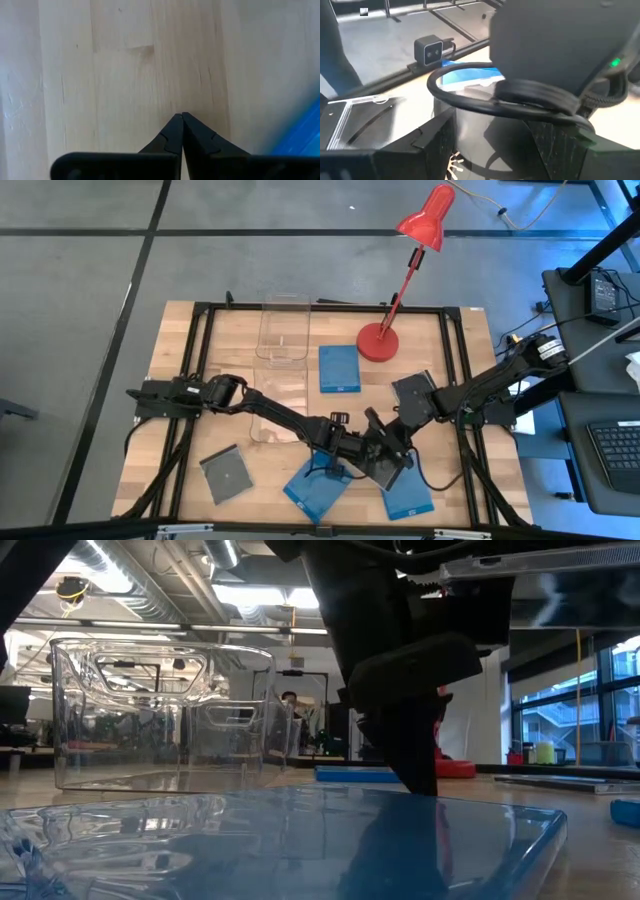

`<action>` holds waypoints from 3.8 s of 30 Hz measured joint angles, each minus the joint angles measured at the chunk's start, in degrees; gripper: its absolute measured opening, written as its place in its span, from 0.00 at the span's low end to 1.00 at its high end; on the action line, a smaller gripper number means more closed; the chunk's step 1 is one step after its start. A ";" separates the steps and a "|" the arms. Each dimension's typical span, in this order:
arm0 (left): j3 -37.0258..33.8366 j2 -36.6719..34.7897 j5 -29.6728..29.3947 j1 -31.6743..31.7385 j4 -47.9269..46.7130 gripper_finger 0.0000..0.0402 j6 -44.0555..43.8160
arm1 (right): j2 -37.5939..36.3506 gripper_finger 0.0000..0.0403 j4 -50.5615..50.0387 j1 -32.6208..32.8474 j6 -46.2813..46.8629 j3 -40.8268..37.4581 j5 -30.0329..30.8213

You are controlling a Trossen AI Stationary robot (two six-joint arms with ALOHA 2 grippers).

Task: Pick & place jewel cases by type
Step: Put the middle black cd case into the bottom transparent bin

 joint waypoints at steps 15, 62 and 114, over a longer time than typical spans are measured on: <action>0.08 -0.15 -6.35 -0.06 -2.52 0.01 4.25 | 0.07 0.63 0.77 1.38 -9.82 0.01 3.46; 3.87 -1.54 -1.59 -0.48 -18.41 0.01 3.12 | 0.09 0.63 5.42 2.82 -19.14 0.07 8.65; 3.65 -1.20 -3.54 0.77 -23.44 0.01 5.12 | 2.15 0.63 0.89 2.95 8.05 0.22 8.61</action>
